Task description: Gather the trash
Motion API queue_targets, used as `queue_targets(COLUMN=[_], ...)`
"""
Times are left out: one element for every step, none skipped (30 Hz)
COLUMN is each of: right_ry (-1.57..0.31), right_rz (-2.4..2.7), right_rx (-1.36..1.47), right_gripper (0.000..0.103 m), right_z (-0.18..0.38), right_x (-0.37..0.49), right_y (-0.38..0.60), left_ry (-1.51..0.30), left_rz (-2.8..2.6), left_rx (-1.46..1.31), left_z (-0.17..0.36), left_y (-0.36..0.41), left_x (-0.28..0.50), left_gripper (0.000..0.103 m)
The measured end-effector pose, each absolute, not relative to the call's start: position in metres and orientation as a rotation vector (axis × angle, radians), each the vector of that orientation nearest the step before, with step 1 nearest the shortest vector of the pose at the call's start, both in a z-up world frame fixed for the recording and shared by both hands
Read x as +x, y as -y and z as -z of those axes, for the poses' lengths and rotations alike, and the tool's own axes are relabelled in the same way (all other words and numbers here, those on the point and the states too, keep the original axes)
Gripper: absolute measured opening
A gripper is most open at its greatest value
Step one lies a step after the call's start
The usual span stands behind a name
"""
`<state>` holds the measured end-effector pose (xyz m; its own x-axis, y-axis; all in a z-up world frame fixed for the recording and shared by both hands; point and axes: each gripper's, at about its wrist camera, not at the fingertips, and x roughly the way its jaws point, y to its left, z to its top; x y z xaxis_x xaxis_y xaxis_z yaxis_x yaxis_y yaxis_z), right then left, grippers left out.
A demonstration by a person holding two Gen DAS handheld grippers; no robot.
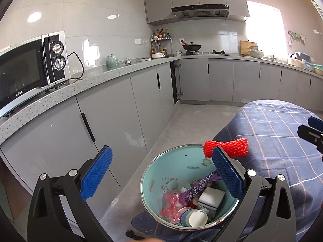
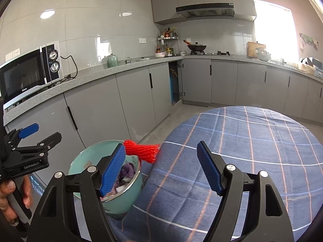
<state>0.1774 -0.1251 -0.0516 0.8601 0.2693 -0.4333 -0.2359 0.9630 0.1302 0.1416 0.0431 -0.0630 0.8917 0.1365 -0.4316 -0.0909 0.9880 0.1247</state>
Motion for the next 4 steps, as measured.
queue_targets(right_ry=[-0.466,-0.468,-0.470,-0.474], right_rz=[-0.258,-0.251,-0.246,-0.239], right_rx=[0.078,0.084,0.087,0.089], right_gripper=[0.073,0.073,0.074,0.075], right_z=[0.052,0.053,0.053,0.054], right_x=[0.178,0.179,0.179,0.180], right_y=[0.128,0.133,0.136,0.139], left_ry=[-0.458,-0.461,-0.462,-0.464], left_rz=[-0.115,-0.112,-0.110,-0.107], left_rx=[0.102,0.100,0.100,0.099], left_z=[0.063,0.064,0.064,0.065], left_y=[-0.043,-0.043,-0.043,-0.042], left_x=[0.142,0.143,0.143,0.143], left_gripper=[0.097,0.097,0.097,0.097])
